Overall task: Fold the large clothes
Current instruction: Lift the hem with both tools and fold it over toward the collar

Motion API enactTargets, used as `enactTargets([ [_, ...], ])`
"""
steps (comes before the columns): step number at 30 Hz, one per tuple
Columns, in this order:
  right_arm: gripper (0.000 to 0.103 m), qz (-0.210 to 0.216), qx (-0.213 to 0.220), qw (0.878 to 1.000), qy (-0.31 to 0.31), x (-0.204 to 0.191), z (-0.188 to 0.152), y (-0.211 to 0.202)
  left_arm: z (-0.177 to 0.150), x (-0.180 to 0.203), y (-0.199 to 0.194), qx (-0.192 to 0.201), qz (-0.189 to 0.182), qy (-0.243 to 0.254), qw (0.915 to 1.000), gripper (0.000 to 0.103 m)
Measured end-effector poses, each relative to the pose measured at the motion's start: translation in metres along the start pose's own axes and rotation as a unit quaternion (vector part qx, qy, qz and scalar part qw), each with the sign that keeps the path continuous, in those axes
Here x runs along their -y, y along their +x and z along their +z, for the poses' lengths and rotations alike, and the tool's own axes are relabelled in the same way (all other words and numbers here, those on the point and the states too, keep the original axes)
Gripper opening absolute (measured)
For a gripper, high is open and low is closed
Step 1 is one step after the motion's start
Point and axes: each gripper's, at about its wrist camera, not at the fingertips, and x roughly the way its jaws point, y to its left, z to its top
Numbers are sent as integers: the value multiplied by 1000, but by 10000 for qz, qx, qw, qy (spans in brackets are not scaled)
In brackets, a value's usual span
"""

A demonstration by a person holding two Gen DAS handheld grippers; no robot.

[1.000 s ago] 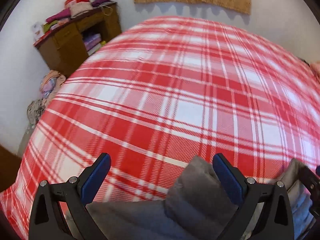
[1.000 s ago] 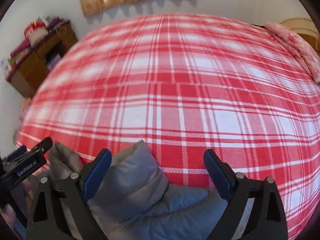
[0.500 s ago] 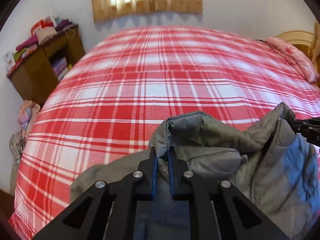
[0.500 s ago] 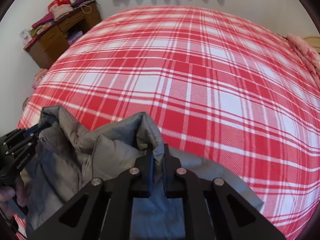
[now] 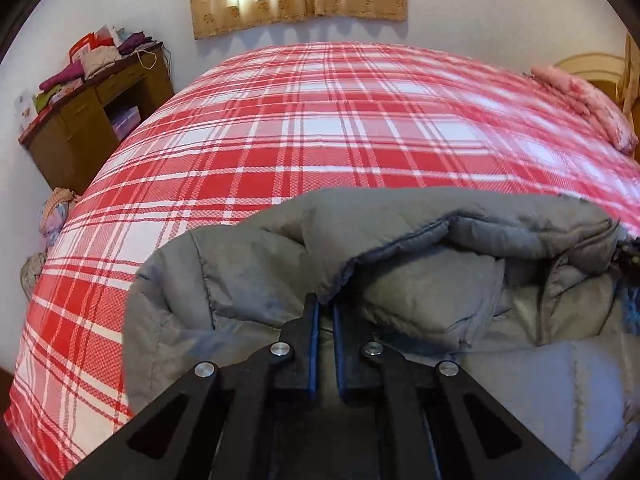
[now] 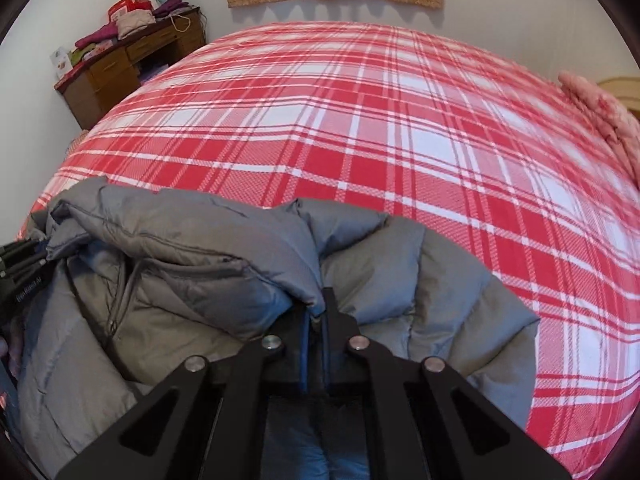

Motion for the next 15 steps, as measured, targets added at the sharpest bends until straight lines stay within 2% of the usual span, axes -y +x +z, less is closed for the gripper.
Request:
enactTargets([
  [4,6,-163,143,9996,-194,0,-2,-1,9,-2,-42,430,-68,-42,9990,7],
  [7,6,-268,301,9984,-399,-5,-7,-1,20,-9,-78,1014,-136,-238,9945,9],
  [9,7,-235,382,9982,-405,-5,-9,-4,34,-11,-79,1081,70,-267,9938,38],
  [10,7,-220,431,9981,-381,-4,-10,-7,42,-9,-70,963,356,-225,9945,68],
  [11,7,-205,466,9980,-373,-3,-11,-10,49,-9,-60,935,626,-253,9933,73],
  [12,7,-182,480,9979,-388,-2,-13,-13,53,-9,-49,945,732,-259,9925,73],
  [13,10,-163,483,9978,-414,-1,-15,-15,56,-6,-32,758,864,-126,9933,73],
  [14,15,-119,461,9978,-458,1,-17,-20,57,-4,-18,523,1014,-4,9935,73],
  [15,27,-96,451,9978,-477,3,-19,-23,53,-2,-3,286,1145,95,9930,73],
])
